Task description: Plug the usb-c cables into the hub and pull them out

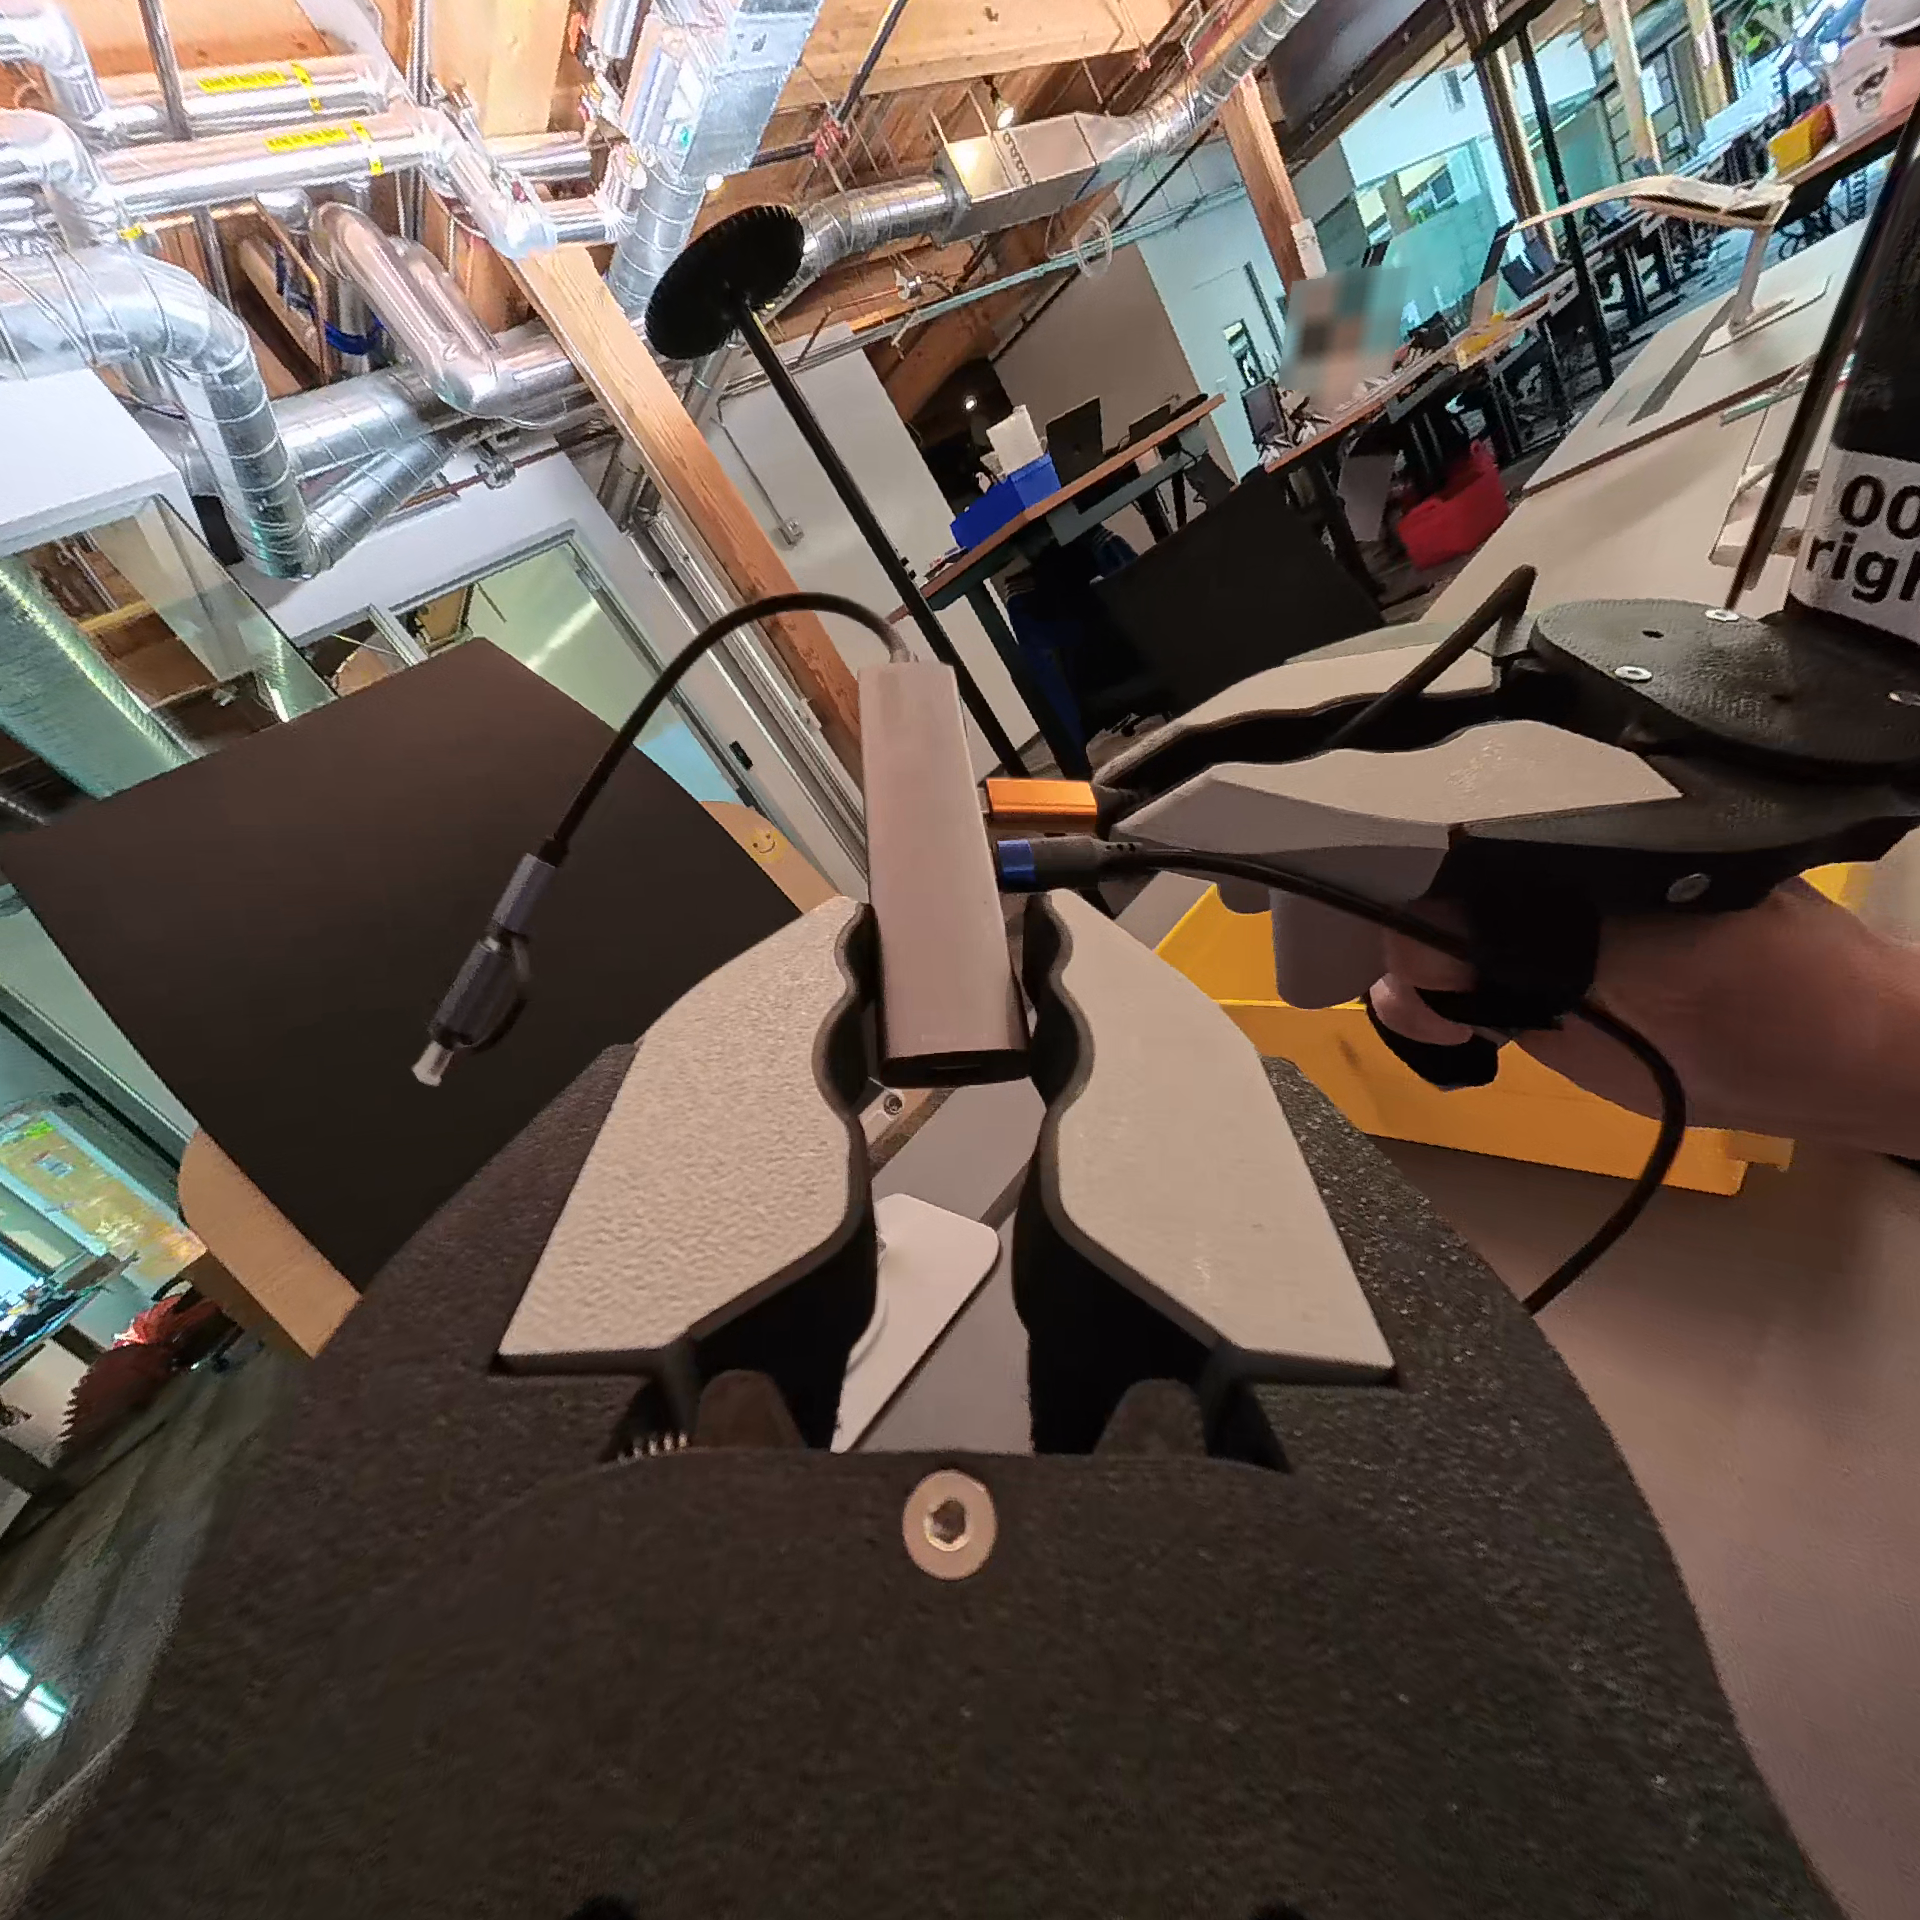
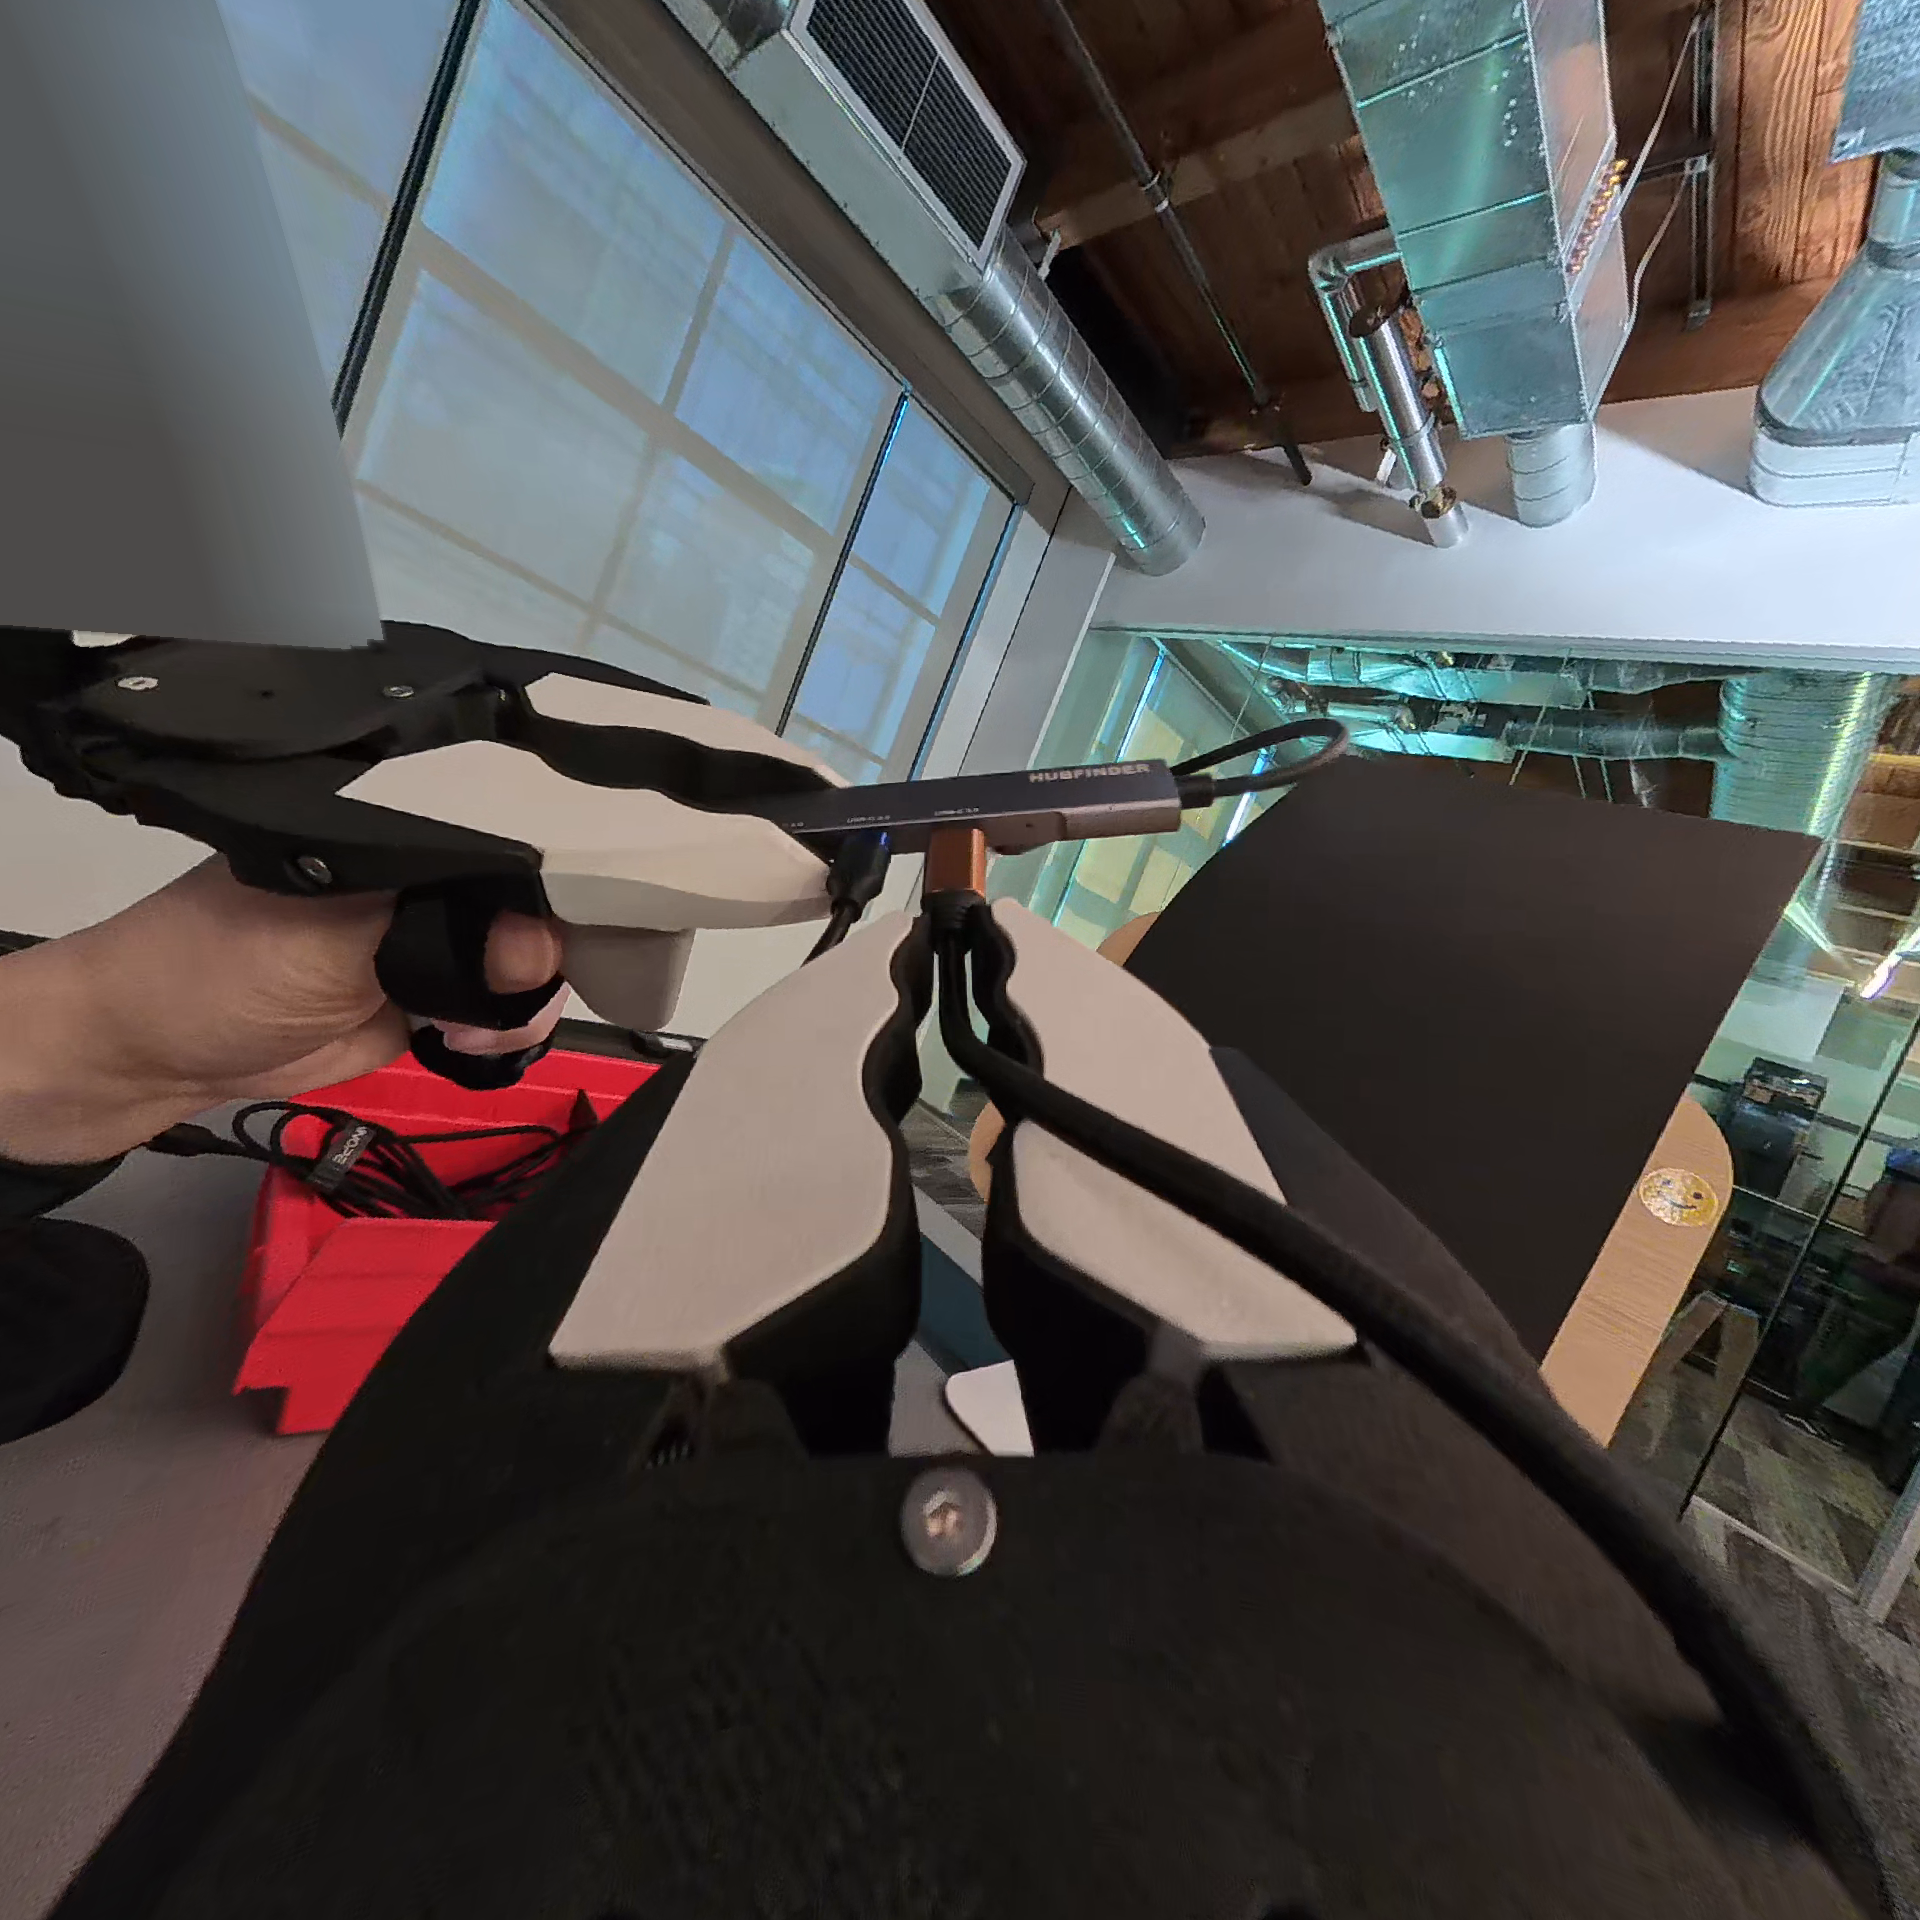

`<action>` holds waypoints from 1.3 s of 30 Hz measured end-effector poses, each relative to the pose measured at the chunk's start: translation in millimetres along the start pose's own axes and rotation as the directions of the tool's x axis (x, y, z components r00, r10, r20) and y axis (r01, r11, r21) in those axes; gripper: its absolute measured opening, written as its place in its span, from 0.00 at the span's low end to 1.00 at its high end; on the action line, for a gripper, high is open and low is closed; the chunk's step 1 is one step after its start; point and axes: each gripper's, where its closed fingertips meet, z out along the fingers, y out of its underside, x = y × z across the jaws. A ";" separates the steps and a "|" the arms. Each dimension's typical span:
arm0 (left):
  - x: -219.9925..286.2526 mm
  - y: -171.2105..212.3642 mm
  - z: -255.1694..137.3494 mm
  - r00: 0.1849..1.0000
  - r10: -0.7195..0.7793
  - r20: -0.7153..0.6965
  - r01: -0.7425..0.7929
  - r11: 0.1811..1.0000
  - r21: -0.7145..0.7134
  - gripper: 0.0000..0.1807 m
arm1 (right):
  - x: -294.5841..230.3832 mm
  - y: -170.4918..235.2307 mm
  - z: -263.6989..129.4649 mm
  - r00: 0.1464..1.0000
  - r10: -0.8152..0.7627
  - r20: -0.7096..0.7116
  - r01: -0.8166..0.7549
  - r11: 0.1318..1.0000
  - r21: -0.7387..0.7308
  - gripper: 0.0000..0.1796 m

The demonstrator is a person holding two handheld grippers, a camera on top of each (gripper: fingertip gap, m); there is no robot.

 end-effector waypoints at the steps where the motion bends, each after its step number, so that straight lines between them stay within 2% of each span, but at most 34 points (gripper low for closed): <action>1: 0.1 0.9 0.0 1.000 0.003 -0.004 -0.003 1.000 0.001 0.15 | -0.4 0.5 0.0 1.000 0.003 0.003 -0.003 1.000 0.001 0.05; 10: -1.5 6.5 -6.4 0.993 0.114 -0.021 -0.115 0.993 -0.035 0.15 | -5.6 8.6 2.5 1.000 0.012 0.026 -0.011 1.000 -0.020 0.05; 24: -0.8 6.8 -6.7 0.987 0.162 -0.007 -0.162 0.985 -0.055 0.15 | -5.5 9.5 2.2 1.000 0.002 0.015 -0.002 1.000 -0.020 0.05; 27: -1.8 14.0 -6.0 0.982 0.187 -0.008 -0.187 0.977 -0.100 0.15 | -5.8 11.5 3.1 1.000 0.011 0.024 -0.010 0.999 -0.036 0.05; 33: -2.0 13.2 -6.4 0.988 0.157 -0.012 -0.157 0.984 -0.085 0.16 | -5.5 17.0 5.0 0.999 -0.026 0.036 0.028 0.996 -0.085 0.05; 39: -0.7 12.0 -4.4 0.986 0.166 0.004 -0.165 0.982 -0.096 0.16 | -2.9 17.1 3.6 0.999 -0.036 0.002 0.036 0.997 -0.062 0.05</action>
